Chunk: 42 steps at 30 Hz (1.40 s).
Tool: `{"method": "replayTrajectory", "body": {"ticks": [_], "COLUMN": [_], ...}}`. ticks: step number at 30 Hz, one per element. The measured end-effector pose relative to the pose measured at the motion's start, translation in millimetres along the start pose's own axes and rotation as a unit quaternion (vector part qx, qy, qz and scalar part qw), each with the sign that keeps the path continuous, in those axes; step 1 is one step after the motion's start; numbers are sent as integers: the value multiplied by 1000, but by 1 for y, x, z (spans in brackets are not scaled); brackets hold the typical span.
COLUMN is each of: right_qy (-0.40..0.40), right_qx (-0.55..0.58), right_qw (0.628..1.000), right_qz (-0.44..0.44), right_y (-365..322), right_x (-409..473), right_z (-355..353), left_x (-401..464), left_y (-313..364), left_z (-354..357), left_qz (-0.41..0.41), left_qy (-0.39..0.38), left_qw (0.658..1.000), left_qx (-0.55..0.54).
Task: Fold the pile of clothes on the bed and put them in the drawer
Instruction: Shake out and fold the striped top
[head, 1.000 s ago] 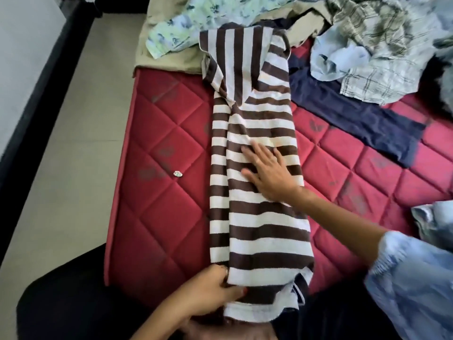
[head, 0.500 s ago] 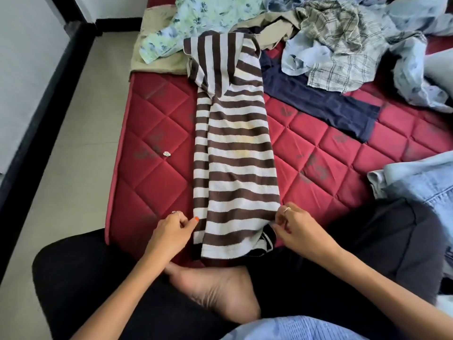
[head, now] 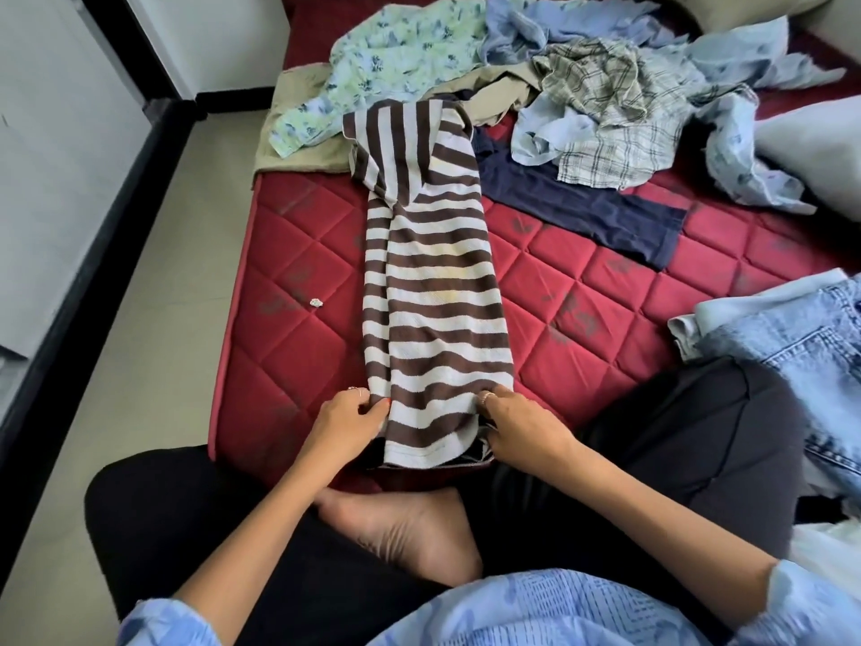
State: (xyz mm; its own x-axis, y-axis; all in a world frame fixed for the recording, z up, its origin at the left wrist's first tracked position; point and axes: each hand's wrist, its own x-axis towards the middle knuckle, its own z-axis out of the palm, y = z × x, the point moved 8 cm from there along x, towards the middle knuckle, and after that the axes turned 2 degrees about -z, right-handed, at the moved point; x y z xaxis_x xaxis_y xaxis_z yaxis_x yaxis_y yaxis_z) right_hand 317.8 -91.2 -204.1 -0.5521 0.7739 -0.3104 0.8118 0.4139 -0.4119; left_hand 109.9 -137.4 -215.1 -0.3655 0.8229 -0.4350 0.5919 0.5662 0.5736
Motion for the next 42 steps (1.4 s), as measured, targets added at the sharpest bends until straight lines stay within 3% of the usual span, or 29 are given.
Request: {"method": "replayTrajectory", "body": {"ticks": [4, 9, 12, 16, 19, 22, 26, 29, 34, 36, 39, 42], "right_qy": [-30, -186, -127, -25, -29, -70, -94, -130, -262, -293, -271, -177], "right_qx": [-1, -51, -12, 9, 54, 143, 135, 132, 264, 340, 458, 567], "right_qw": [998, 978, 989, 997, 988, 977, 982, 982, 928, 894, 846, 803], "right_qz": [-61, -84, -74, 69, 142, 145, 89, 31, 0, 0, 14, 40], "right_y": [4, 7, 10, 42, 46, 30, 10, 4, -9, -10, -8, -7], "right_x": [-31, -69, -59, -22, -3, 4, -1, -20, -79, -93, -91, -72], "right_z": [-20, -21, -36, -44, -22, 10, 17, 1, -27, -31, -45, -75], "left_x": [-2, -9, -17, -17, -15, -14, -23, -38, -111, -127, -125, -98], "left_y": [-24, -37, -38, -36, -38, -32, -9, 3, 20, 24, 29, 30], "left_z": [-2, 9, 24, 25, 24, 27, 11, -2, 0, 0, -7, -21], "left_qz": [-36, -91, -125, -135, -145, -114, -2, 58, -18, -25, -68, -151], "left_qy": [-41, -99, -159, -145, -122, -114, -87, -131, -354, -407, -385, -260], "left_qw": [980, 947, 941, 943, 941, 957, 973, 969, 910, 885, 868, 839], "left_qx": [-189, -291, -272, -269, -280, -240, -214, -203, -216, -223, -306, -453]}}
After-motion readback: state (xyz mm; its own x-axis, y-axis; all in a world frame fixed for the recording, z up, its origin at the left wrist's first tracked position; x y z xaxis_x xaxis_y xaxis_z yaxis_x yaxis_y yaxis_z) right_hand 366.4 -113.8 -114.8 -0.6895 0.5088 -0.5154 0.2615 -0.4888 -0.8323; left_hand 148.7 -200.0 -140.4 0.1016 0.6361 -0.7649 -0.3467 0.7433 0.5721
